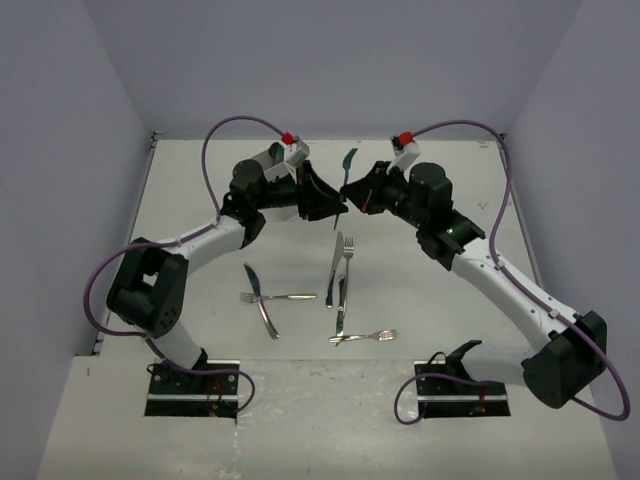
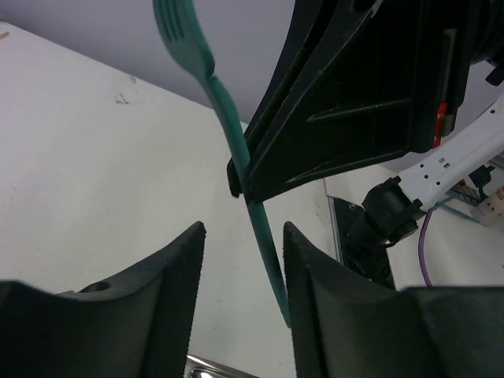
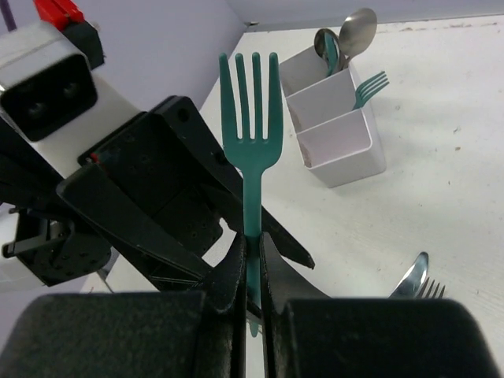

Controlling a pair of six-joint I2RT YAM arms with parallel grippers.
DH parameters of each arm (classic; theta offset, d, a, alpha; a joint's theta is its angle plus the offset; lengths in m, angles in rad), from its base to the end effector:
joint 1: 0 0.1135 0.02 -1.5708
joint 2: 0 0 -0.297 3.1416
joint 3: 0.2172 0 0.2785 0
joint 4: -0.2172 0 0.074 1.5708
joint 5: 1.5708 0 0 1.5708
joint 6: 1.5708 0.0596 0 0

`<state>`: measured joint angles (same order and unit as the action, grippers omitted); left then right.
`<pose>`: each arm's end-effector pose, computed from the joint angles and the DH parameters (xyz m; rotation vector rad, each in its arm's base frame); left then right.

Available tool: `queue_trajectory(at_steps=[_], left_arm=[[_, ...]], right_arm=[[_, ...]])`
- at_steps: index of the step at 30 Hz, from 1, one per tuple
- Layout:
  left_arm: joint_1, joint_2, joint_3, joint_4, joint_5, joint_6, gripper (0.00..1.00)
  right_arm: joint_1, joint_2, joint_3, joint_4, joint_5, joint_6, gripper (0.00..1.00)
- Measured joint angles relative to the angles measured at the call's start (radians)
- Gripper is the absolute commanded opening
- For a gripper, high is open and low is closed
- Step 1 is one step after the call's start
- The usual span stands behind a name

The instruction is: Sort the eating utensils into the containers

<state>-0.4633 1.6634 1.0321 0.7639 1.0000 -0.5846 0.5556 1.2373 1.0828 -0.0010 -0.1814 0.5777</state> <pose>0.3423 -0.2271 0.3112 0.8170 1.5054 -1.5178 0.2762 0.1841 0.3910 -0.1217 1.8243 0.9769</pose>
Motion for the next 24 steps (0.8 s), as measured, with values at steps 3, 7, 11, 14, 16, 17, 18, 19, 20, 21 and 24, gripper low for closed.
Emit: queue_trajectory(at_steps=[3, 7, 11, 14, 16, 17, 18, 19, 20, 21, 24], left_arm=[[-0.002, 0.001, 0.012, 0.014, 0.0, -0.008, 0.16], [0.0, 0.008, 0.032, 0.002, -0.004, -0.007, 0.0], [0.001, 0.012, 0.04, -0.002, -0.006, 0.011, 0.0], [0.0, 0.013, 0.043, -0.008, -0.01, 0.081, 0.0], [0.001, 0.013, 0.045, -0.011, -0.016, 0.143, 0.0], [0.003, 0.015, 0.047, -0.014, -0.018, 0.171, 0.0], [0.007, 0.018, 0.051, -0.018, -0.018, 0.201, 0.0], [0.013, 0.024, 0.058, -0.021, -0.017, 0.222, 0.0], [0.024, 0.032, 0.069, -0.023, -0.013, 0.246, 0.0], [0.037, 0.04, 0.079, -0.024, -0.005, 0.262, 0.0], [0.101, 0.073, 0.116, -0.014, 0.018, 0.293, 0.0]], right_arm=[[0.0, 0.016, 0.0, -0.01, -0.018, 0.001, 0.0], [-0.002, 0.026, 0.012, -0.022, -0.019, -0.021, 0.0], [-0.004, 0.045, 0.045, -0.051, -0.014, -0.038, 0.45], [-0.001, 0.074, 0.103, -0.093, 0.006, -0.041, 0.72], [0.0, 0.094, 0.143, -0.11, 0.014, -0.042, 0.87], [0.0, 0.104, 0.161, -0.117, 0.016, -0.04, 0.9], [0.0, 0.112, 0.177, -0.125, 0.022, -0.043, 0.93], [0.0, 0.119, 0.196, -0.137, 0.032, -0.046, 0.95], [0.0, 0.124, 0.212, -0.148, 0.037, -0.047, 0.95], [-0.002, 0.127, 0.224, -0.156, 0.045, -0.048, 0.97], [-0.023, 0.124, 0.243, -0.17, 0.082, -0.03, 0.99]])
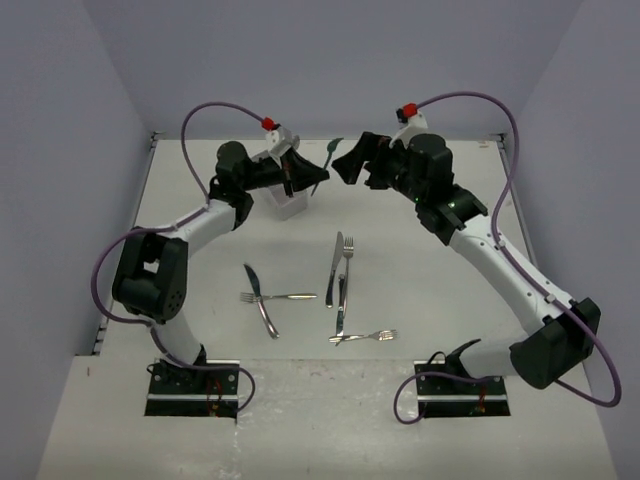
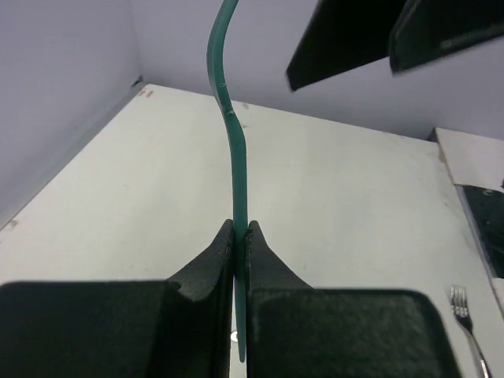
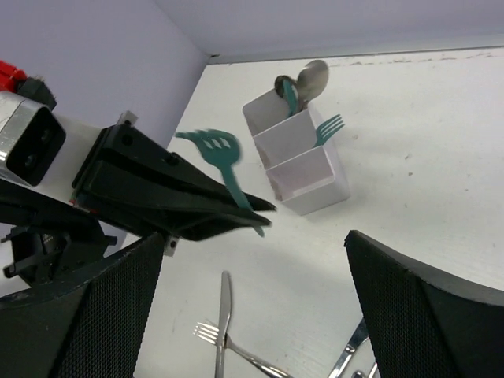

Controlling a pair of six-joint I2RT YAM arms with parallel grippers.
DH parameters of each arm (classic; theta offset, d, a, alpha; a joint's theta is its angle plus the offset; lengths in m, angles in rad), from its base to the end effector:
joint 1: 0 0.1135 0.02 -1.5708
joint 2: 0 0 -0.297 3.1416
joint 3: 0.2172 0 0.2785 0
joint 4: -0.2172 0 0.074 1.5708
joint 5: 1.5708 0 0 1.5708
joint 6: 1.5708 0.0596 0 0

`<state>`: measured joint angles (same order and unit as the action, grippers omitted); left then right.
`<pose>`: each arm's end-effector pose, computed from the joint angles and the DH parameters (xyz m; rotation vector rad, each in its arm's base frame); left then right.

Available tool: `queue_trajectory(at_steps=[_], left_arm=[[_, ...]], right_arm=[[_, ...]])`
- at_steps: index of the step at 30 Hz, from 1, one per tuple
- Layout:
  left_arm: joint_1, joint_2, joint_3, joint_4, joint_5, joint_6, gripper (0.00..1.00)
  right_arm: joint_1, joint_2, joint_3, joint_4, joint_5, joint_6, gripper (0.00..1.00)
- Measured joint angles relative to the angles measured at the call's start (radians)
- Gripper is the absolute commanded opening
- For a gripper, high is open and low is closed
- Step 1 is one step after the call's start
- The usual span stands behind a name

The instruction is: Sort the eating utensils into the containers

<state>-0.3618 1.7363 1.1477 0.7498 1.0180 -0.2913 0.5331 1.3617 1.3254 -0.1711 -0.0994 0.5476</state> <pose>0.3864 -0.2005 0.3223 0.9337 1.3192 -1.2239 0.3094 0.1894 0.4267 -0.0616 1.8600 0.8556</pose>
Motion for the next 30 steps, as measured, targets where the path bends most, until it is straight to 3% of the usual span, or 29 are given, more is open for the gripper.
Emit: queue_trajectory(at_steps=[4, 8, 18, 30], left_arm=[[0.102, 0.044, 0.013, 0.015, 0.018, 0.031, 0.0], [0.14, 0.109, 0.077, -0.059, 0.007, 0.157, 0.0], [0.143, 0.28, 0.311, -0.339, -0.092, 0.528, 0.0], [0.187, 0.375, 0.301, -0.385, -0.163, 0.629, 0.0]], right_arm=[[-0.111, -0.008, -0.01, -0.003, 0.0, 0.059, 0.99], [-0.217, -0.014, -0.046, -0.008, 0.004, 0.079, 0.99], [-0.24, -0.024, -0.111, -0.034, 0.023, 0.054, 0.99], [-0.259, -0.029, -0.15, -0.075, 0.129, 0.043, 0.99]])
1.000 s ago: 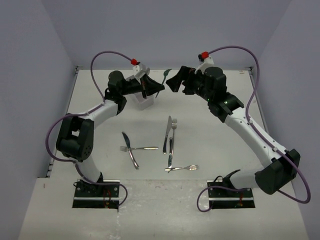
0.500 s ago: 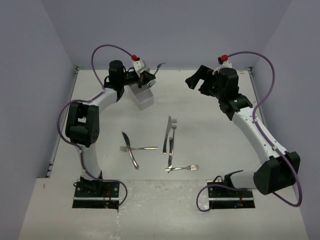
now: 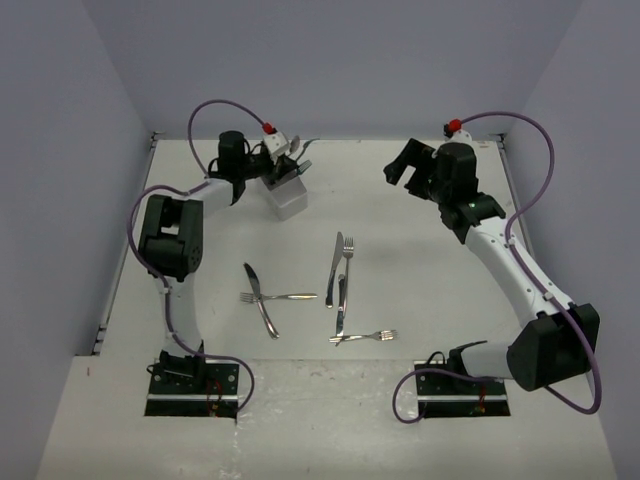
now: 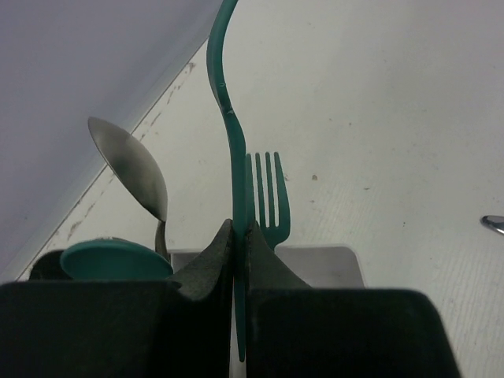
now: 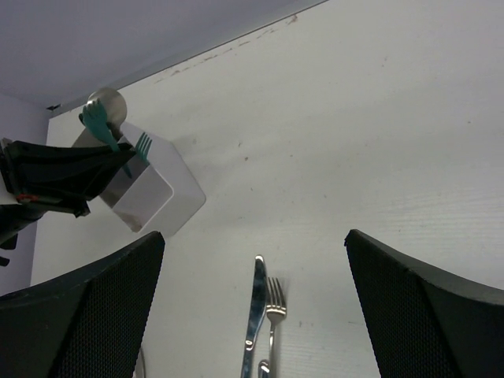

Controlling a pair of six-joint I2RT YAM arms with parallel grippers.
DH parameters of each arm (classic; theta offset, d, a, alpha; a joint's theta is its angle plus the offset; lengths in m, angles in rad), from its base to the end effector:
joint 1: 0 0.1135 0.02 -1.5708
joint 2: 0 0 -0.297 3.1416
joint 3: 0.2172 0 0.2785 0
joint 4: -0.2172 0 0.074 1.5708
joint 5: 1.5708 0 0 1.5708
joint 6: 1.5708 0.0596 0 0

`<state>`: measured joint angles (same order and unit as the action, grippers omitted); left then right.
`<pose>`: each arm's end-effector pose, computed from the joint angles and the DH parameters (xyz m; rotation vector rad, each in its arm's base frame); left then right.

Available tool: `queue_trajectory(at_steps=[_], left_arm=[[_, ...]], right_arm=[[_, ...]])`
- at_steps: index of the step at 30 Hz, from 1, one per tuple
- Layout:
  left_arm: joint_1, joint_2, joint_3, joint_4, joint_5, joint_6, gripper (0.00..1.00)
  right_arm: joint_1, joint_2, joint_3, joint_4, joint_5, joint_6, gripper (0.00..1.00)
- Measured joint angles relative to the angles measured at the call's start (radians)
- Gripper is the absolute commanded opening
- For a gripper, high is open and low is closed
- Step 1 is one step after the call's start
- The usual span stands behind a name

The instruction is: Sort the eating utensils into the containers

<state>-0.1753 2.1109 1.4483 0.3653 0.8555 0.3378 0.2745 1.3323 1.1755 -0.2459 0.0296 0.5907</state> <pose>0.5162 -0.1371 0.2151 0.9973 1.5164 -0.6783 0.3381 0.0934 0.3666 0.3363 1.9841 0.5306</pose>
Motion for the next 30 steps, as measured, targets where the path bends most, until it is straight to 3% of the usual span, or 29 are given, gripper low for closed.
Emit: queue_trajectory(at_steps=[3, 4, 6, 7, 17, 18, 21, 22, 30], left_arm=[[0.0, -0.008, -0.046, -0.002, -0.028, 0.018, 0.0], [0.0, -0.013, -0.064, -0.008, -0.038, 0.024, 0.07], [0.001, -0.027, -0.094, -0.024, -0.057, 0.039, 0.3], [0.001, -0.035, -0.104, -0.03, -0.079, 0.047, 0.36], [0.006, -0.071, -0.105, -0.056, -0.095, 0.046, 0.64], [0.007, -0.076, -0.105, -0.061, -0.09, 0.043, 0.73], [0.007, -0.106, -0.105, -0.088, -0.079, 0.041, 0.85], [0.007, -0.121, -0.105, -0.098, -0.074, 0.043, 0.99], [0.01, -0.316, -0.105, -0.204, -0.001, 0.046, 1.0]], right_arm=[[-0.001, 0.0, 0.0, -0.01, 0.011, 0.0, 0.99], [-0.001, 0.0, 0.0, -0.013, 0.011, 0.0, 0.99], [-0.001, 0.0, 0.0, -0.018, 0.011, 0.0, 0.99], [-0.001, 0.001, 0.0, -0.019, 0.01, 0.001, 0.99], [-0.001, 0.002, 0.0, -0.029, -0.002, 0.011, 0.99], [-0.001, 0.002, 0.0, -0.032, -0.004, 0.011, 0.99], [-0.001, 0.001, 0.0, -0.057, -0.009, 0.012, 0.99], [-0.001, 0.0, 0.0, -0.074, -0.008, 0.013, 0.99], [0.033, -0.103, -0.064, -0.343, 0.06, 0.161, 0.99]])
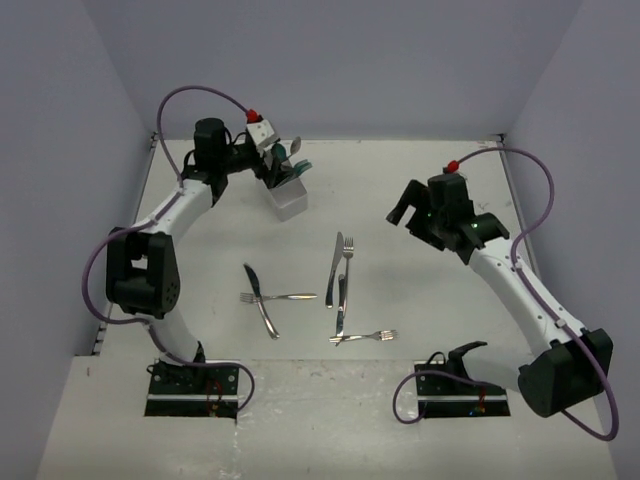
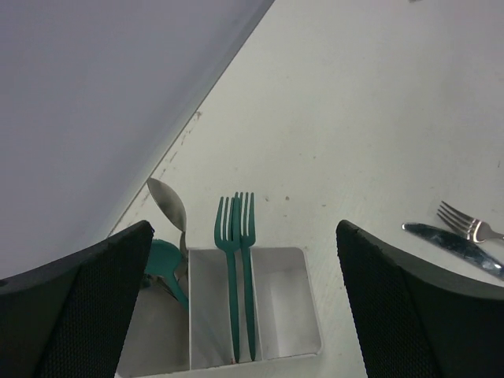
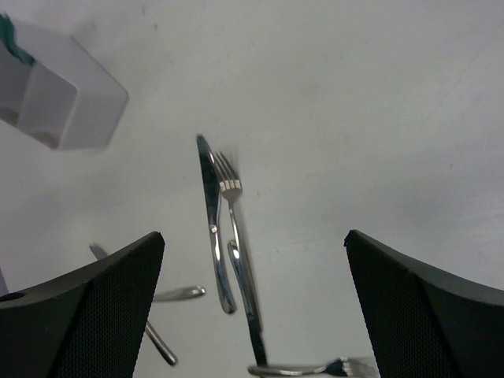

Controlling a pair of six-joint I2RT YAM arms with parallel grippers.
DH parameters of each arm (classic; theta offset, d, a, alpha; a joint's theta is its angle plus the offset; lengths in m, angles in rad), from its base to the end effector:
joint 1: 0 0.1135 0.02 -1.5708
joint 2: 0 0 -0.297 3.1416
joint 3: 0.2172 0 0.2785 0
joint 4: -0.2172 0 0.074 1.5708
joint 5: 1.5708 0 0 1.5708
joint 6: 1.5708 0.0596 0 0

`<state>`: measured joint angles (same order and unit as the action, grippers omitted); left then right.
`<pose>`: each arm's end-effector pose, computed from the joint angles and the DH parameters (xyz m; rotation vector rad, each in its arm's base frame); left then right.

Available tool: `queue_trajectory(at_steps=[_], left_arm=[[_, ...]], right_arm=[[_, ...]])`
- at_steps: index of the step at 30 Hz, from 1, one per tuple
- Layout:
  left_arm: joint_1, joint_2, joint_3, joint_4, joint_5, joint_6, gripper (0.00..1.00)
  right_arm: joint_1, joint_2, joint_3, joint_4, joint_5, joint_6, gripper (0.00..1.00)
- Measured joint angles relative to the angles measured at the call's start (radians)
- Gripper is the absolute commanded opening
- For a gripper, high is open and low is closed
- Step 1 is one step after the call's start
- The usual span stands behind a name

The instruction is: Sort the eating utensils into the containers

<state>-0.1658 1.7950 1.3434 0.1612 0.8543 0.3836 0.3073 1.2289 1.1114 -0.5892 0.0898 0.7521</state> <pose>0.4515 -0.1211 0.3060 1.0210 1.4874 -0.6348 0.2866 0.0853 0.3344 0.5574 2.2472 0.4496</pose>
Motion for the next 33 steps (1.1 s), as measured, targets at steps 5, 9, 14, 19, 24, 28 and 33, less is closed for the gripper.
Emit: queue_trajectory(at_steps=[5, 9, 14, 19, 24, 28, 33], left_arm=[[-0.005, -0.067, 0.013, -0.014, -0.015, -0.116, 1.0], [-0.039, -0.091, -0.003, -0.02, -0.119, -0.268, 1.0], [-0.184, -0.196, -0.097, -0.068, -0.313, -0.344, 1.0], [-0.254, -0.296, -0.128, -0.092, -0.349, -0.369, 1.0], [-0.24, -0.325, -0.13, -0.109, -0.404, -0.373, 1.0], [-0.239, -0.326, -0.147, -0.126, -0.435, -0.373, 1.0], [-0.239, -0.348, -0.208, -0.128, -0.431, -0.377, 1.0]], right_arm=[[0.18, -0.063, -0.145, -0.095, 0.009, 0.029, 0.99], [0.247, -0.09, -0.264, -0.12, -0.032, 0.016, 0.99], [0.309, -0.186, -0.341, -0.159, -0.029, 0.093, 0.99], [0.459, -0.221, -0.379, -0.163, -0.019, 0.297, 0.99], [0.623, -0.126, -0.363, -0.218, 0.005, 0.585, 0.99], [0.763, 0.012, -0.291, -0.311, 0.023, 0.835, 0.99], [0.812, 0.046, -0.325, -0.277, 0.024, 1.072, 0.98]])
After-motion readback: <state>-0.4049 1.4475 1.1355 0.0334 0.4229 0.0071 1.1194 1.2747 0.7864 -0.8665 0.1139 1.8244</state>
